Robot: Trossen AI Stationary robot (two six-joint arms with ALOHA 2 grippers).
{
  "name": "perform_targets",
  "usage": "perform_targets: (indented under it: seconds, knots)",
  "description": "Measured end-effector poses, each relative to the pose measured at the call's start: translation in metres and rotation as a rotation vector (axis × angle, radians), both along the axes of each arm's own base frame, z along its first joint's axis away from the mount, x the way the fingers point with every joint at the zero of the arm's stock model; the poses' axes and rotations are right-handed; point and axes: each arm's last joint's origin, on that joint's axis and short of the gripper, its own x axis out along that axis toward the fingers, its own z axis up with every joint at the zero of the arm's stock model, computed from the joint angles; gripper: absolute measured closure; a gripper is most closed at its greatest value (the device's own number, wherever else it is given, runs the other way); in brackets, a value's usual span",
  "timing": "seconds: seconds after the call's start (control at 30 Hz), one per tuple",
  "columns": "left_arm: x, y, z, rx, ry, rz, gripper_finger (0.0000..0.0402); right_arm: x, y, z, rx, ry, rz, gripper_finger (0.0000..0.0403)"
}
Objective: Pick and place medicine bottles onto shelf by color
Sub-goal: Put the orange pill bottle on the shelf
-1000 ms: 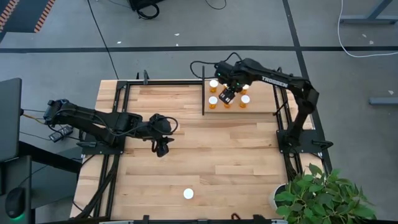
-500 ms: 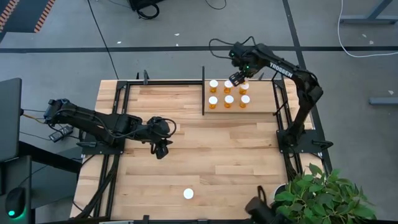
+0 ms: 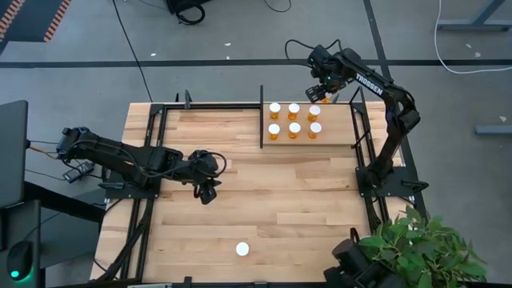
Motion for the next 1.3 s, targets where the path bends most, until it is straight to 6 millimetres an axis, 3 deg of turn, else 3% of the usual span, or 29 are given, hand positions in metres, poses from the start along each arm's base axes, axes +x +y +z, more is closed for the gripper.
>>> perform_targets:
  seconds: [0.3,0.97,1.3]
  knots:
    - [0.0,0.0,0.0,-0.008,-0.006,0.029,0.0265,-0.005,0.005,-0.026,0.012,-0.009,-0.091,0.017]
    - [0.0,0.0,0.0,-0.008,-0.005,0.029,0.0261,-0.01,0.012,-0.029,-0.021,0.003,-0.154,0.017]
    - [0.0,0.0,0.0,-0.008,-0.006,0.029,0.0257,-0.003,0.023,-0.046,-0.044,0.113,-0.11,0.017]
